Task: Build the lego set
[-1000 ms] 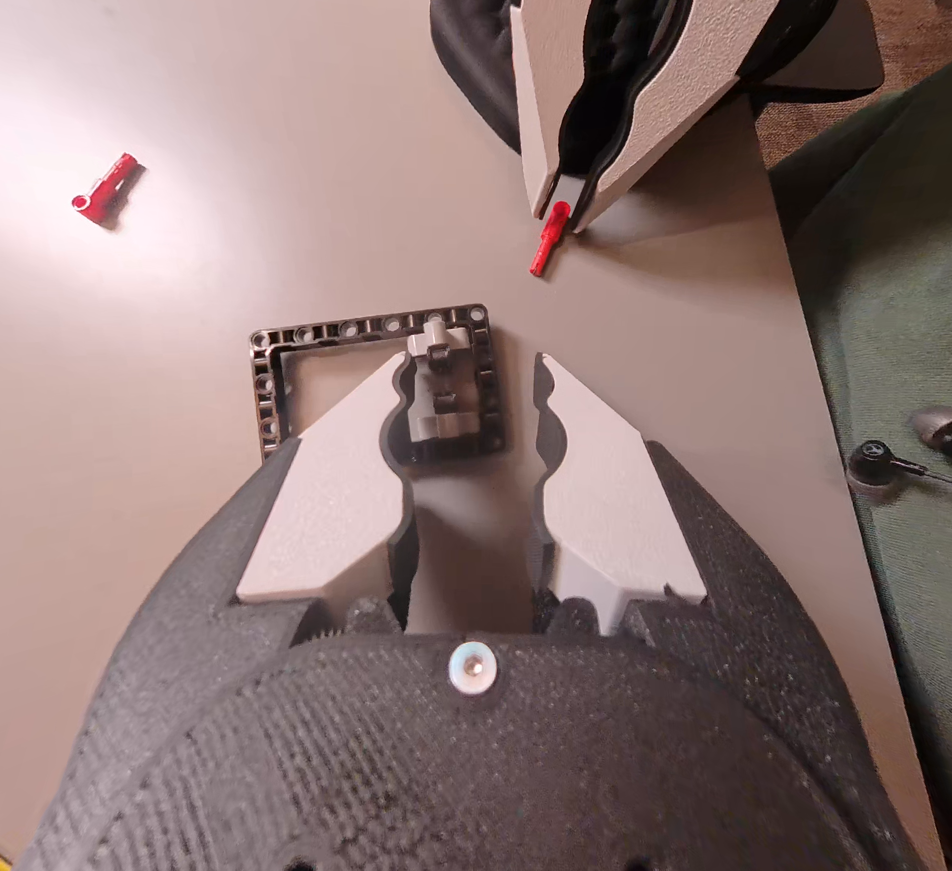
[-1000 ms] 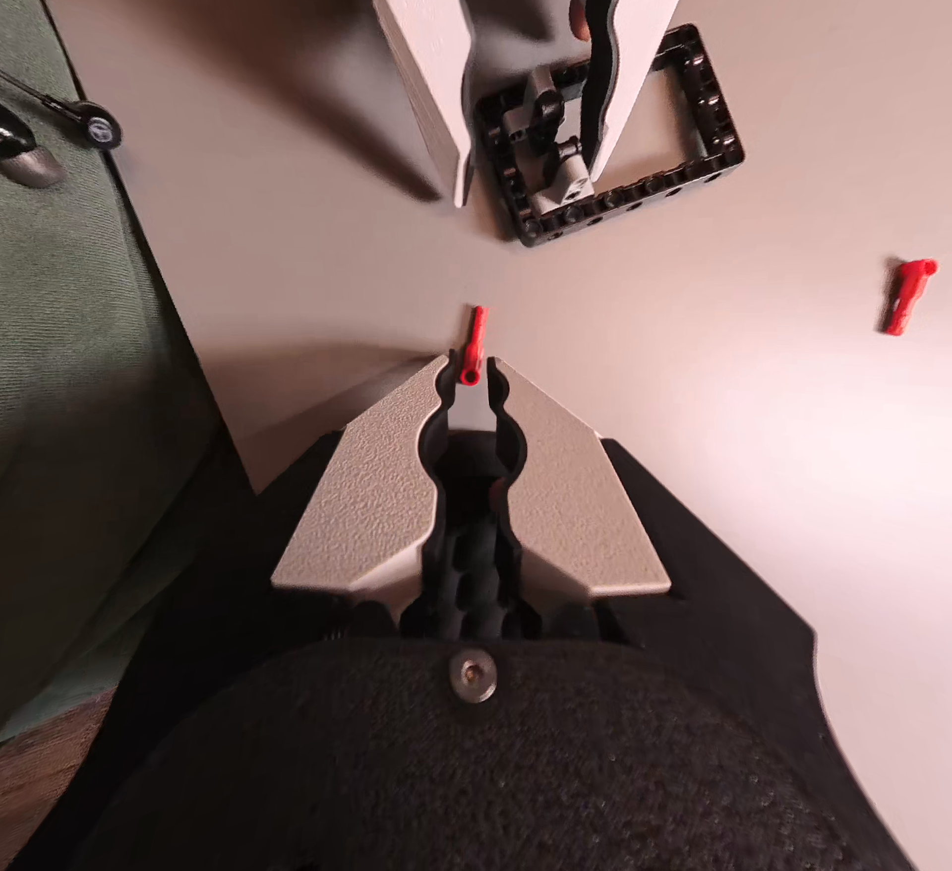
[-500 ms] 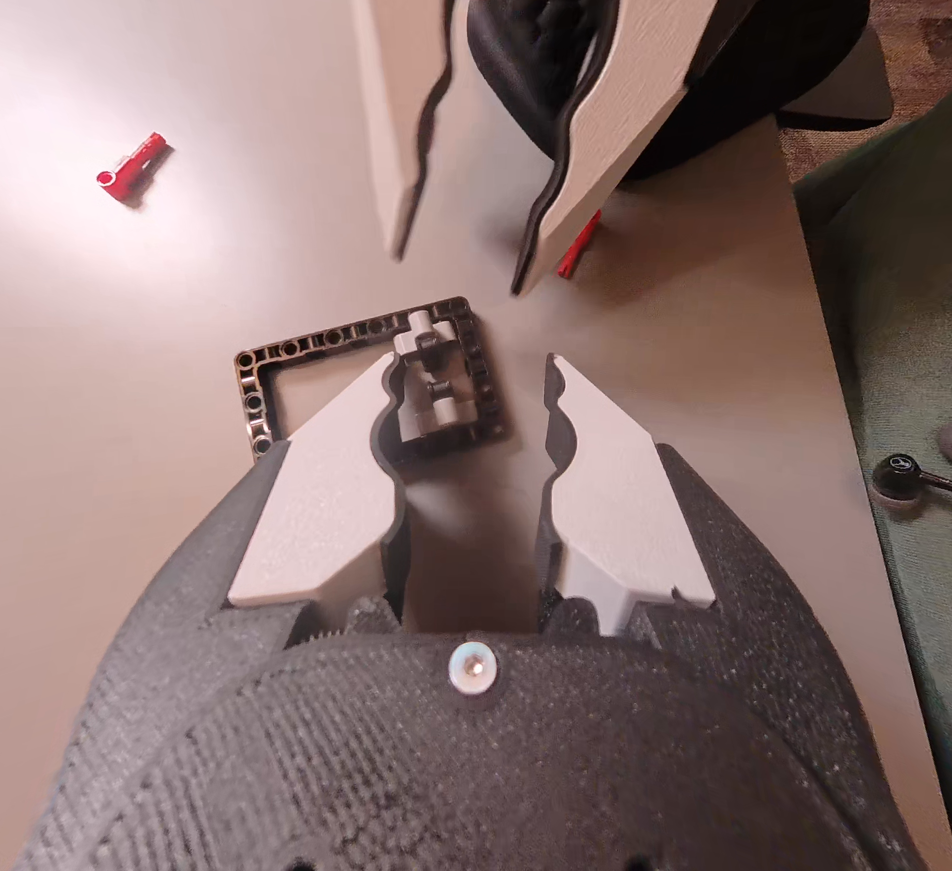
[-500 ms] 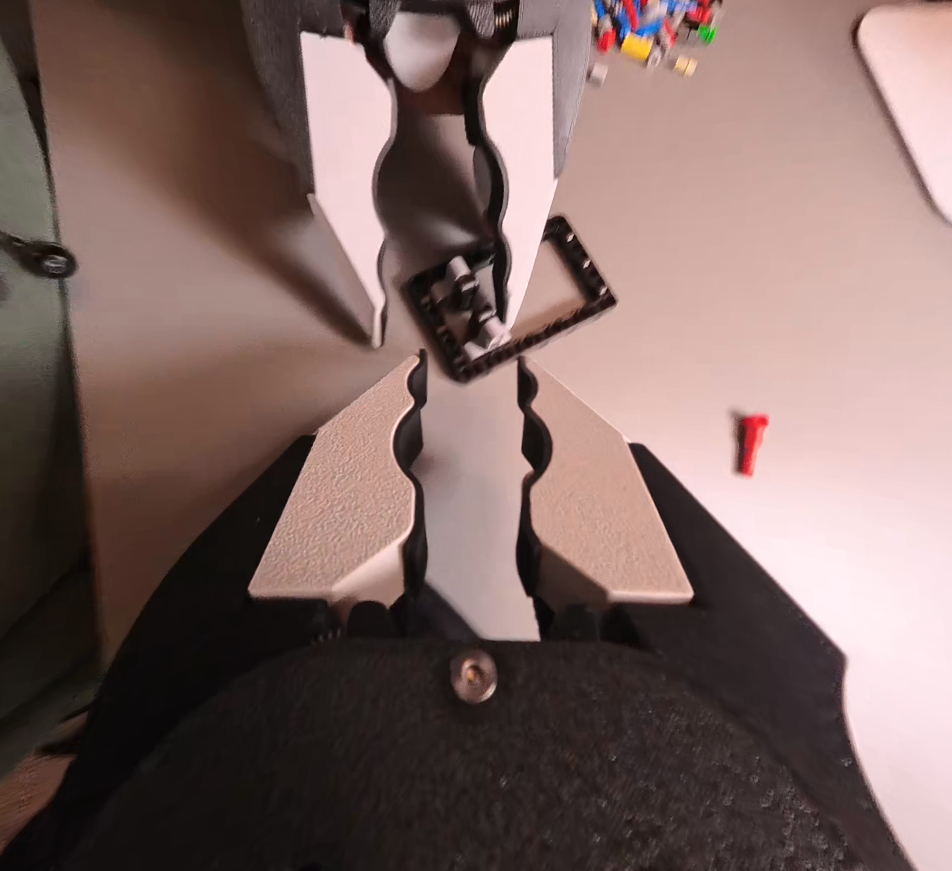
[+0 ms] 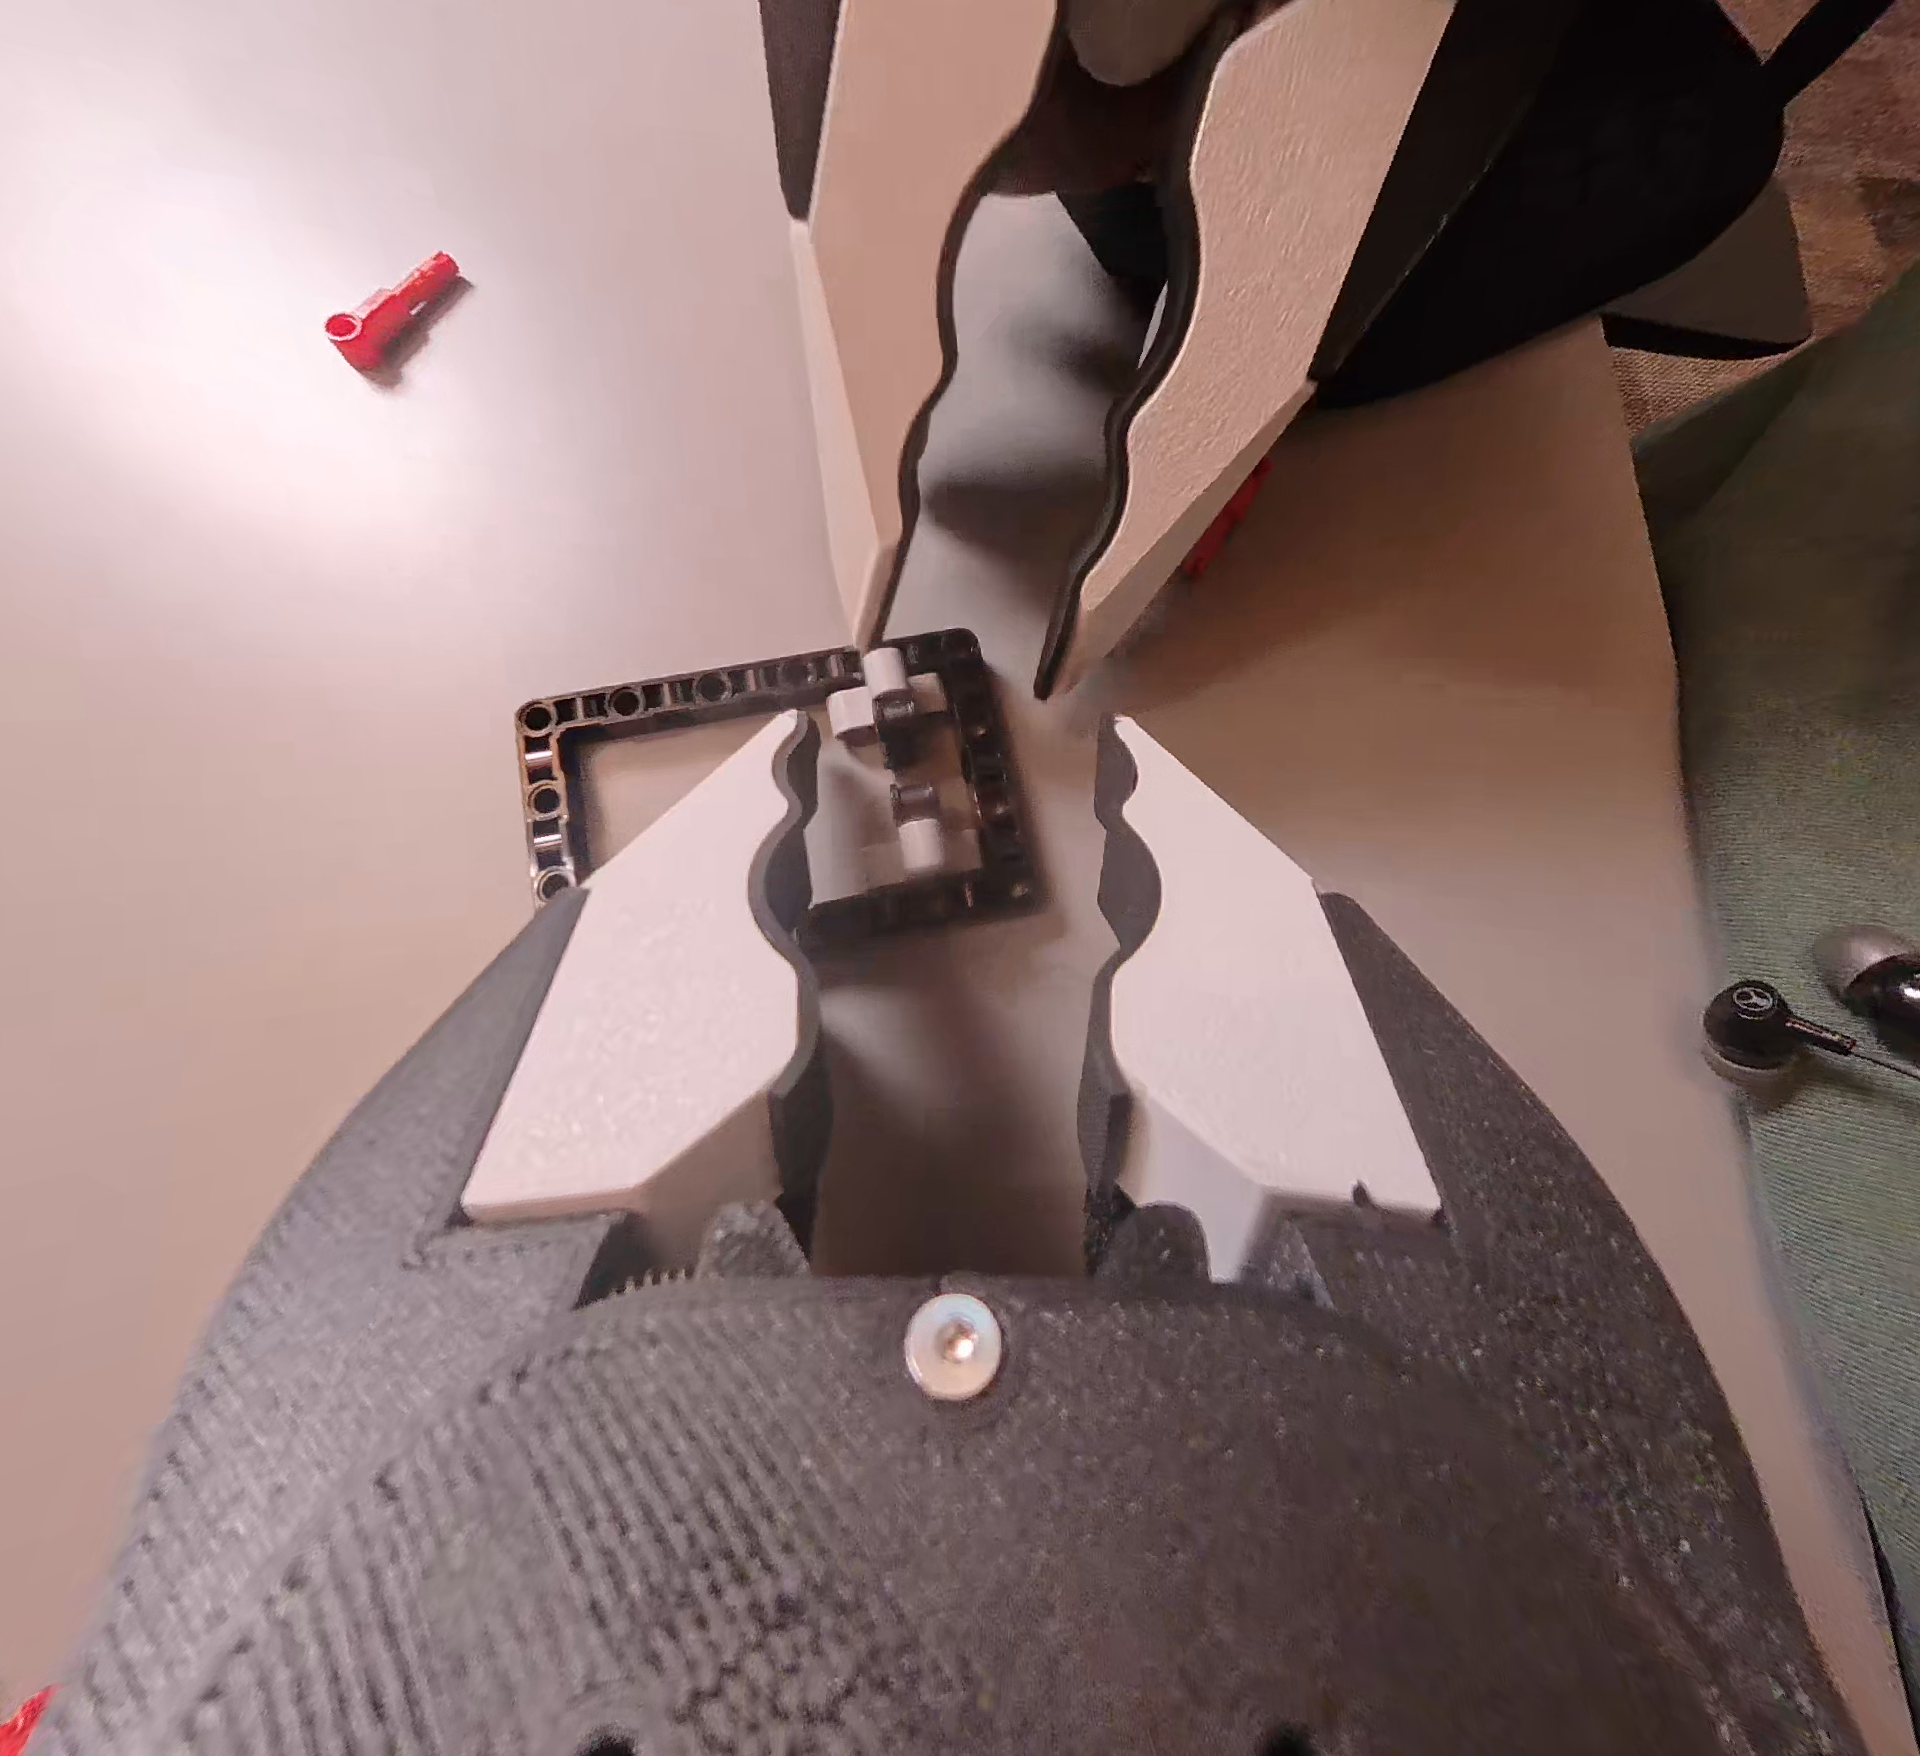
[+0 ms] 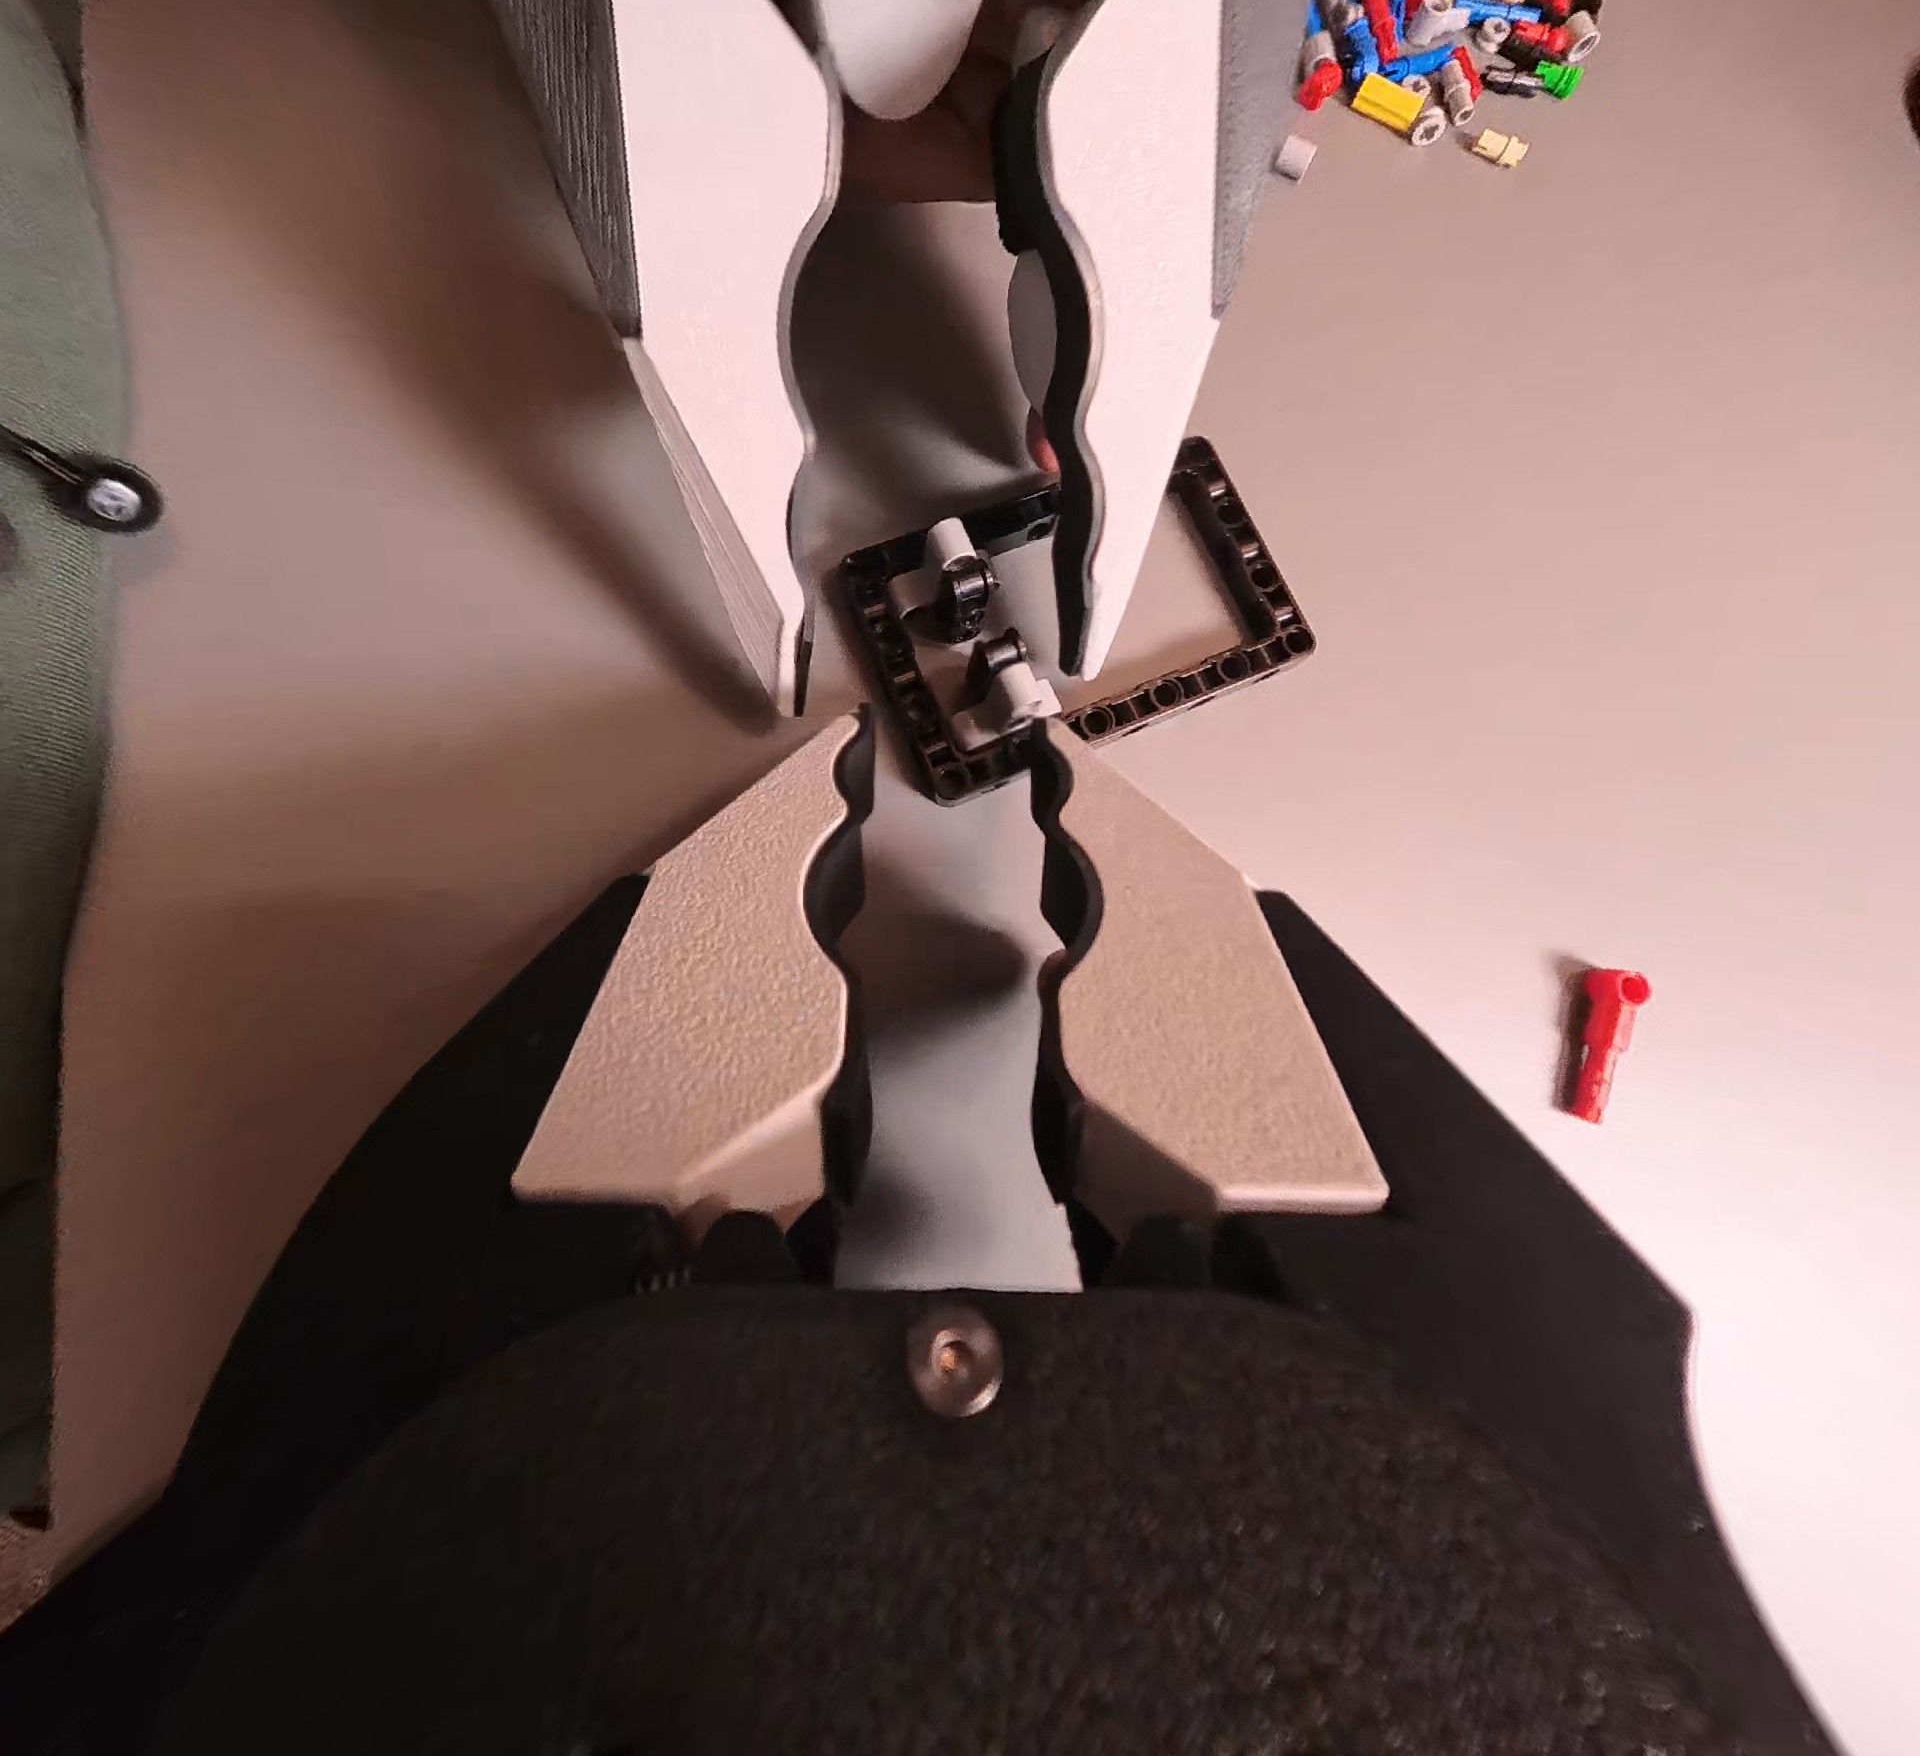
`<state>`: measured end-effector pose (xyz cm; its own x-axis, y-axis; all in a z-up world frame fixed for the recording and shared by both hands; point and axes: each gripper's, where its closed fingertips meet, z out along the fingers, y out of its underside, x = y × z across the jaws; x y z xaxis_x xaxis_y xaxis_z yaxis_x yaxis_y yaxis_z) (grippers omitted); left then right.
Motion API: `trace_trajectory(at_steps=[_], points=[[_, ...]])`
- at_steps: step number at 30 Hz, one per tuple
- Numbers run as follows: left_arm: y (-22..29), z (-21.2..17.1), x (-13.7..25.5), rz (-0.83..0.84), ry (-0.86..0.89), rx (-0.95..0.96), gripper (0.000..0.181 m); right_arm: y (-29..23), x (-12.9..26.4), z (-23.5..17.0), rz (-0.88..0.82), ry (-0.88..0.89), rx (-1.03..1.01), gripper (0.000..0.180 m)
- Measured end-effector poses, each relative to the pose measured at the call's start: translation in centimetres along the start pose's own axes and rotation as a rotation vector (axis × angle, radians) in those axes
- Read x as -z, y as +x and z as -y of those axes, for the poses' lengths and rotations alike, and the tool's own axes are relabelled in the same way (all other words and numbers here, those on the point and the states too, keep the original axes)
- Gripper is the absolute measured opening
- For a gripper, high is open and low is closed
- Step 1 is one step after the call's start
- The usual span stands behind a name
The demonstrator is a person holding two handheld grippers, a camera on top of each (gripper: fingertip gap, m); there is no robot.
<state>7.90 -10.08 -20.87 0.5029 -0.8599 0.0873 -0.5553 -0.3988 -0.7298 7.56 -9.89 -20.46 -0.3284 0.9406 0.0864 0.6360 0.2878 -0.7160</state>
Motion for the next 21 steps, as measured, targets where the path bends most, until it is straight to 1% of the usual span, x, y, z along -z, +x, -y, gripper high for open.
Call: trace_trajectory(at_steps=[4, 8, 12, 15, 21], points=[[0.2, -0.1, -0.4, 0.007, -0.013, -0.011, 0.054, 0.5, 0.7, -0.1, -0.029, 0.003, -0.019, 0.027], [0.1, -0.2, -0.8, 0.026, -0.021, -0.020, 0.051, 0.0, -0.1, -0.7, -0.025, -0.023, 0.011, 0.027], [-0.2, -0.1, -0.9, 0.052, -0.018, 0.005, 0.050, 0.2, -0.2, -0.5, -0.040, -0.019, 0.017, 0.021], [-0.4, -0.1, -0.9, 0.071, -0.026, -0.003, 0.040, 0.3, -0.3, -0.5, -0.051, -0.018, 0.016, 0.019], [-0.6, -0.2, -0.8, 0.071, -0.010, -0.035, 0.032, 0.1, -0.3, -0.5, -0.055, -0.026, 0.000, 0.018]])
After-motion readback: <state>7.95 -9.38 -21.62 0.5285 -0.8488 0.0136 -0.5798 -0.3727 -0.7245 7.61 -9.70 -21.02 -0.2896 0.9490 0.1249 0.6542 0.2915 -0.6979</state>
